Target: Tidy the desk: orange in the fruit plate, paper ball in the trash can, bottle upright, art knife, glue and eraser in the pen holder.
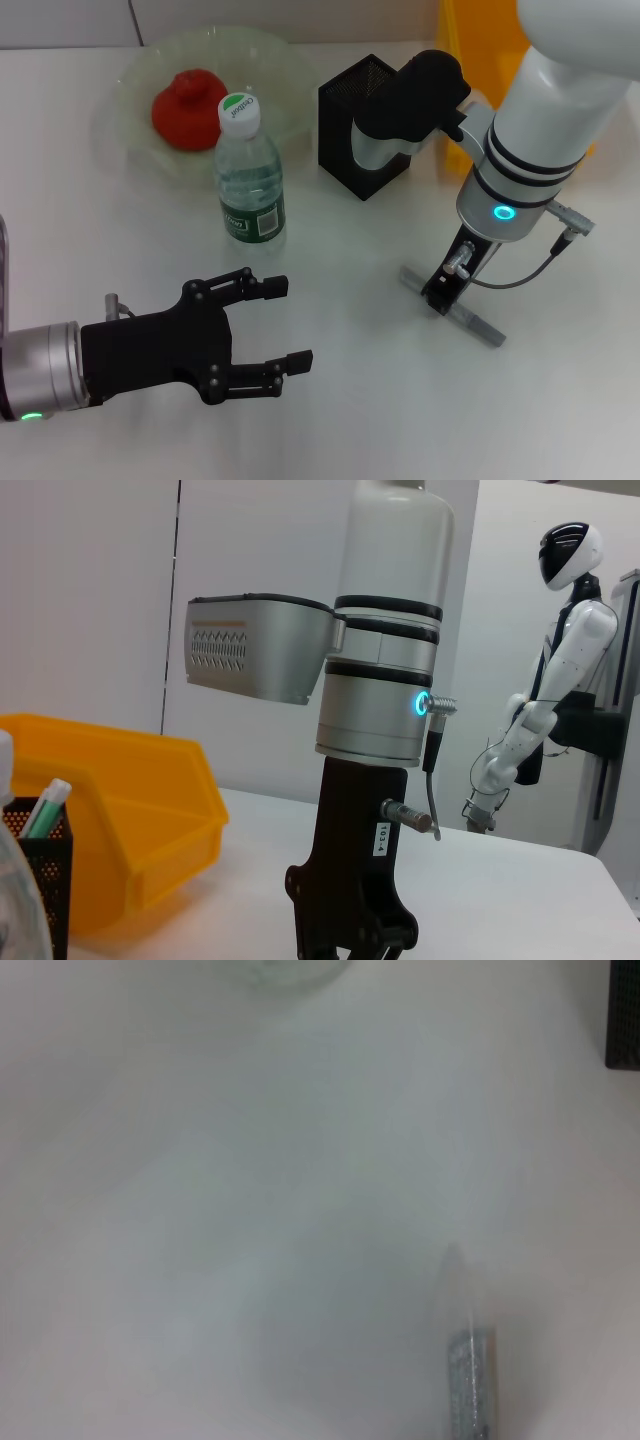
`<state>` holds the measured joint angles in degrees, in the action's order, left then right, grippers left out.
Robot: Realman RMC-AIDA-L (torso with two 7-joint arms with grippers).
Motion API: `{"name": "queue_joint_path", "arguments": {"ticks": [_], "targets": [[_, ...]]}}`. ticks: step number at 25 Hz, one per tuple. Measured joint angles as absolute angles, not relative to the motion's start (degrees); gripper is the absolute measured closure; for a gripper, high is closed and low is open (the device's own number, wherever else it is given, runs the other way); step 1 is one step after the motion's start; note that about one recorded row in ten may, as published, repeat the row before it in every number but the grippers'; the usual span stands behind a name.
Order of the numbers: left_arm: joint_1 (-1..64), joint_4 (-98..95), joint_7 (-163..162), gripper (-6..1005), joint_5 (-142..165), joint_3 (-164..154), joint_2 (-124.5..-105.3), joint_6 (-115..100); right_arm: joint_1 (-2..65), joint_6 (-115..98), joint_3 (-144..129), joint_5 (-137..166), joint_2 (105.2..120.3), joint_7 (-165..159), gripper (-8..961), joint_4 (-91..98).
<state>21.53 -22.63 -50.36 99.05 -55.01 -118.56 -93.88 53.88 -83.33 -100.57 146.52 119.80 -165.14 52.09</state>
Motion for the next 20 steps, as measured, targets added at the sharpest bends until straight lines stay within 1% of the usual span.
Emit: {"name": "queue_joint_path", "arguments": {"ticks": [1, 6, 7, 8, 9, 10, 12, 13, 14, 17, 18, 19, 20], "targets": [[21.5, -22.6, -50.4, 157, 99.1, -55.0, -118.56, -93.9, 53.9, -83.3, -100.6, 146.5, 119.80, -165.0, 819, 52.1], [21.5, -22.8, -50.4, 157, 99.1, -55.0, -118.56, -94.0, 51.7, -83.7, -99.5, 146.6, 119.55, -165.0, 820, 55.8], [21.4, -22.9, -50.4, 157, 99.1, -55.0, -118.57, -94.1, 50.5, -84.6, -98.4, 146.8, 119.39, -165.0, 820, 58.6], [21.3, -23.0, -50.4, 157, 99.1, -55.0, -118.57, -94.2, 48.1, -87.5, -94.8, 147.6, 119.22, -164.9, 820, 65.5], [21.3, -23.0, -50.4, 157, 99.1, -55.0, -118.57, -94.2, 48.1, -87.5, -94.8, 147.6, 119.22, -164.9, 821, 65.5], [21.3, -23.0, -50.4, 157, 99.1, -55.0, -118.55, -94.2, 46.8, -89.1, -92.4, 148.1, 119.18, -164.6, 821, 69.4], [21.3, -23.0, -50.4, 157, 99.1, -55.0, -118.57, -94.2, 43.3, -92.7, -87.4, 148.6, 119.19, -163.6, 821, 78.6], [21.4, -23.0, -50.4, 157, 99.0, -55.0, -118.56, -94.3, 39.1, -94.4, -82.4, 148.0, 119.21, -161.9, 821, 89.1], [21.4, -23.0, -50.4, 157, 99.0, -55.0, -118.56, -94.3, 39.1, -94.4, -82.4, 148.0, 119.21, -161.9, 822, 89.1], [21.5, -23.0, -50.4, 157, 99.1, -55.0, -118.56, -94.3, 31.8, -91.6, -76.2, 143.6, 119.33, -156.7, 822, 101.7], [21.7, -23.0, -50.4, 157, 99.1, -55.0, -118.56, -94.3, 25.6, -84.7, -72.1, 135.5, 119.35, -149.7, 823, 106.6], [21.7, -23.0, -50.4, 157, 99.1, -55.0, -118.56, -94.3, 25.6, -84.7, -72.1, 135.5, 119.35, -149.7, 823, 106.6], [21.7, -22.9, -50.4, 157, 99.0, -55.0, -118.56, -94.2, 23.5, -81.5, -70.9, 131.5, 119.32, -146.6, 824, 107.2]]}}
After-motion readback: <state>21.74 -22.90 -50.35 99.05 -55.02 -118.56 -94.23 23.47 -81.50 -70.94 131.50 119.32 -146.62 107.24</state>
